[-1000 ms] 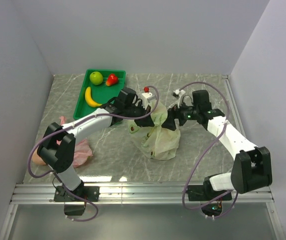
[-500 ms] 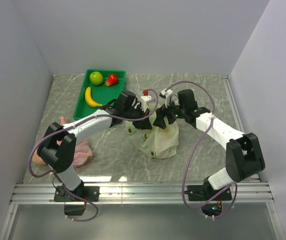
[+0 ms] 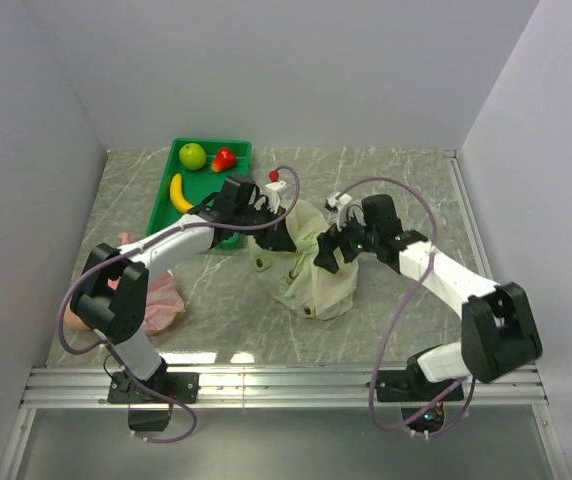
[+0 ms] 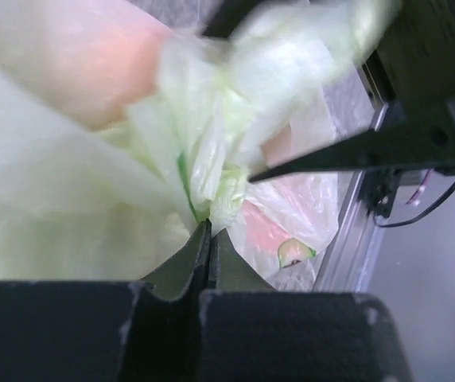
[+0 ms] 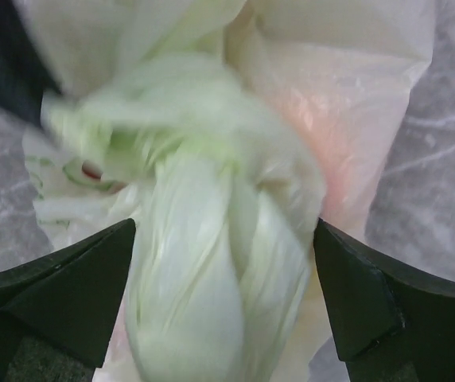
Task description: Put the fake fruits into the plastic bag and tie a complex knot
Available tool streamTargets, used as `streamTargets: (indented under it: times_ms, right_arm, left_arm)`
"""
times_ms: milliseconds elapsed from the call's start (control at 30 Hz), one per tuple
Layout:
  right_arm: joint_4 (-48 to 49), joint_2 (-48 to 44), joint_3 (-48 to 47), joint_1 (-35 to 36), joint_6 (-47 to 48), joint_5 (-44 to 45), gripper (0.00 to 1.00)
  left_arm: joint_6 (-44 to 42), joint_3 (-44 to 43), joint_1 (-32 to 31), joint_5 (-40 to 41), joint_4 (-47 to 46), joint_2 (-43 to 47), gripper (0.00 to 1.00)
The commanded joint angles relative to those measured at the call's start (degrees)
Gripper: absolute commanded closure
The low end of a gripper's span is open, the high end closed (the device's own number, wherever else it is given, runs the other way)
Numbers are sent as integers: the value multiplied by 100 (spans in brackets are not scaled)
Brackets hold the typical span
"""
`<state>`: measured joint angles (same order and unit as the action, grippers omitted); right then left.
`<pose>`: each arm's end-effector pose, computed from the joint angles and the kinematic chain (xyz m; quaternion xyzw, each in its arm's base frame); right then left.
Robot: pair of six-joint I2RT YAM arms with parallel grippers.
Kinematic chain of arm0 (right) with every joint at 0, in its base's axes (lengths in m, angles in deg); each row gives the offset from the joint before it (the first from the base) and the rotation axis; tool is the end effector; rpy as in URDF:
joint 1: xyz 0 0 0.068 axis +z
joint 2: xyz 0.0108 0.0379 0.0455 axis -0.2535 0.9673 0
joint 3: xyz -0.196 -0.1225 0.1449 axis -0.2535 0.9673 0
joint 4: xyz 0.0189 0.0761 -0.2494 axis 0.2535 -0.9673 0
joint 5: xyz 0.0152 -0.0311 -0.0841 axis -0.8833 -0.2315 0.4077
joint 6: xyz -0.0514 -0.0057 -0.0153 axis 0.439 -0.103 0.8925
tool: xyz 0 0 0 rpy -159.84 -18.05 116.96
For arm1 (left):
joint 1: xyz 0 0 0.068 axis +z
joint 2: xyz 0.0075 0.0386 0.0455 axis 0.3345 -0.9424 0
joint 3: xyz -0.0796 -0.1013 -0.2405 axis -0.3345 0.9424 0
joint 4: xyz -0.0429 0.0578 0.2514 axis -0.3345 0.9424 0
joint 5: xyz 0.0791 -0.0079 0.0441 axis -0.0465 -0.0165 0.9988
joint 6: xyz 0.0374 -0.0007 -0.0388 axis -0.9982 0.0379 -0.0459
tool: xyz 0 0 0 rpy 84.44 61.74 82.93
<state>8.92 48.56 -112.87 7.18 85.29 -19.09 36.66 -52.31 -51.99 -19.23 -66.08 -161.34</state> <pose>0.2741 0.1299 0.2323 -0.3721 0.8006 0.2739 0.3815 0.2979 -0.2171 0.2492 0.3130 0.8034 -0.4375 0.2552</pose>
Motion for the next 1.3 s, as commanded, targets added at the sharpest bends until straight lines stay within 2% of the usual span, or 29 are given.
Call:
streamTargets:
  times_ms: [0, 133, 533, 633, 667, 800, 833, 1000, 1033, 1067, 1100, 1167, 1267]
  right_arm:
    - [660, -688, 395, -25, 13, -4, 1]
    - [1398, -1049, 773, 10, 4, 427, 1]
    - [1452, -330, 546, 502, -5, 1035, 1]
    - [1296, -198, 353, 520, 39, 1096, 24]
    - [1190, -162, 265, 512, 30, 1088, 41]
    - [672, -223, -121, 494, -75, 904, 52]
    - [444, -258, -183, 485, -101, 825, 60]
    - [-294, -347, -535, 476, -330, 158, 80]
    - [-488, -294, -640, 476, -461, -70, 95]
    - [-490, -294, -641, 476, -462, -73, 95]
    - [-577, -224, -728, 476, -514, -142, 100]
    - [-709, -145, -781, 485, -585, -283, 100]
    - [-788, -22, -852, 476, -778, -441, 100]
  left_arm:
    - [292, -94, 107, -468, -342, 298, 99]
    - [415, -349, 151, -574, -316, 254, 99]
    - [863, -375, 256, -723, -491, 174, 99]
    - [890, -375, 265, -820, -448, 166, 99]
    - [820, -375, 256, -803, -386, 166, 99]
    - [293, -122, 256, -461, -53, 402, 99]
    - [161, -33, 256, -373, -34, 473, 99]
    - [-779, 547, 195, 182, -104, 886, 99]
    - [-1268, 635, 64, 182, -52, 982, 99]
    - [-1273, 635, 63, 182, -52, 1009, 99]
    - [-1368, 662, -76, 182, -8, 1036, 99]
    - [-1614, 688, -270, 321, 71, 1080, 99]
    - [-1528, 609, -613, 761, 307, 923, 99]
